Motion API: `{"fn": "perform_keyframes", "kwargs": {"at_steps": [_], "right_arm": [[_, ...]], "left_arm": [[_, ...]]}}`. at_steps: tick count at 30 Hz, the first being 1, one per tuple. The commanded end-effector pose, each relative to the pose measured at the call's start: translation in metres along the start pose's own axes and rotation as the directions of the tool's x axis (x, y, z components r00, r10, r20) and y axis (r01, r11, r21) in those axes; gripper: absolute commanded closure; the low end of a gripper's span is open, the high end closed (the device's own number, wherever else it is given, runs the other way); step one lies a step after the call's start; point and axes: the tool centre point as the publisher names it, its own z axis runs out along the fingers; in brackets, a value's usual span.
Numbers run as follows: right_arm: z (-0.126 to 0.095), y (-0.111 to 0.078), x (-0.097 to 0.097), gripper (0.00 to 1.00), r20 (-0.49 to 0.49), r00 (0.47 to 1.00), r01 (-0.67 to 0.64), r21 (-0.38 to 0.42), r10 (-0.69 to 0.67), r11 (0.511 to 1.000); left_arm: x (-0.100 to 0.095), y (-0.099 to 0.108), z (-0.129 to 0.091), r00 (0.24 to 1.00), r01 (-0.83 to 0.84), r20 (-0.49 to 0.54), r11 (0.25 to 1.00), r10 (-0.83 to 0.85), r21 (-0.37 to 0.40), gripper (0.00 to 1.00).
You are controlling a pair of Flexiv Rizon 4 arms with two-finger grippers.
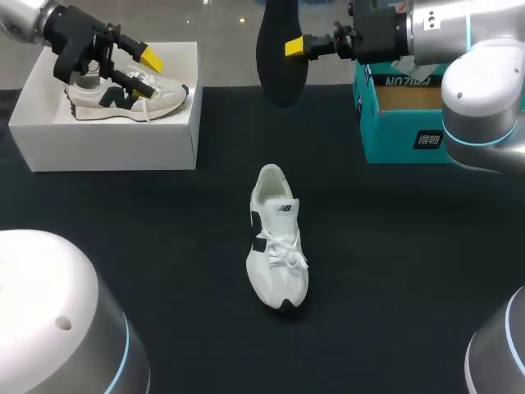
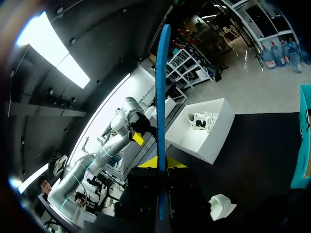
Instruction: Take the shoe out of the shoebox, open the shoe tongue, remove and reinsert the insole, then place the shoe into the shoebox
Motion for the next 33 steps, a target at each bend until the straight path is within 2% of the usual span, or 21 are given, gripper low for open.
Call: {"fn": "perform_keyframes", "kwargs": {"at_steps": [1,2,3,5,6,9,14,21,27,33], "right_arm": [[0.001,0.000,0.000,1.00,0.003,1.000,-0.001,0.001,0.001,1.000],[0.006,-0.004,-0.008,1.00,0.033,0.999,0.041,0.056,-0.042,0.998],[0.009,-0.008,-0.014,1.00,0.079,0.994,0.068,0.068,-0.073,0.995],[0.015,-0.016,-0.025,1.00,0.020,0.992,0.123,-0.002,-0.123,0.992],[0.015,-0.017,-0.028,1.00,0.036,0.991,0.128,-0.024,-0.127,0.992],[0.025,-0.028,-0.042,1.00,0.075,0.986,0.150,-0.020,-0.148,0.989],[0.041,-0.039,-0.059,1.00,0.068,0.981,0.183,-0.016,-0.182,0.983],[0.059,-0.059,-0.084,1.00,0.063,0.986,0.157,-0.012,-0.156,0.988],[0.075,-0.079,-0.095,1.00,0.052,0.994,0.094,-0.024,-0.093,0.995],[0.075,-0.079,-0.095,1.00,0.052,0.994,0.094,-0.024,-0.093,0.995]], "left_arm": [[0.000,0.001,0.000,1.000,-0.001,-0.002,1.000,0.001,0.004,0.00],[0.000,0.001,0.000,1.000,-0.001,-0.002,1.000,0.001,0.004,0.00],[0.000,0.001,0.000,1.000,-0.001,-0.002,1.000,0.001,0.004,0.00],[0.000,0.001,0.000,1.000,-0.001,-0.002,1.000,0.001,0.004,0.00],[0.000,0.001,0.000,1.000,-0.001,-0.002,1.000,0.001,0.004,0.00],[0.000,0.001,0.000,1.000,-0.001,-0.002,1.000,0.001,0.004,0.00],[0.000,0.001,0.000,1.000,-0.001,-0.002,1.000,0.001,0.004,0.00],[0.000,0.001,0.000,1.000,-0.001,-0.002,1.000,0.001,0.004,0.00],[0.000,0.001,0.000,1.000,-0.001,-0.002,1.000,0.001,0.004,0.00],[0.000,0.001,0.000,1.000,-0.001,-0.002,1.000,0.001,0.004,0.00]]}}
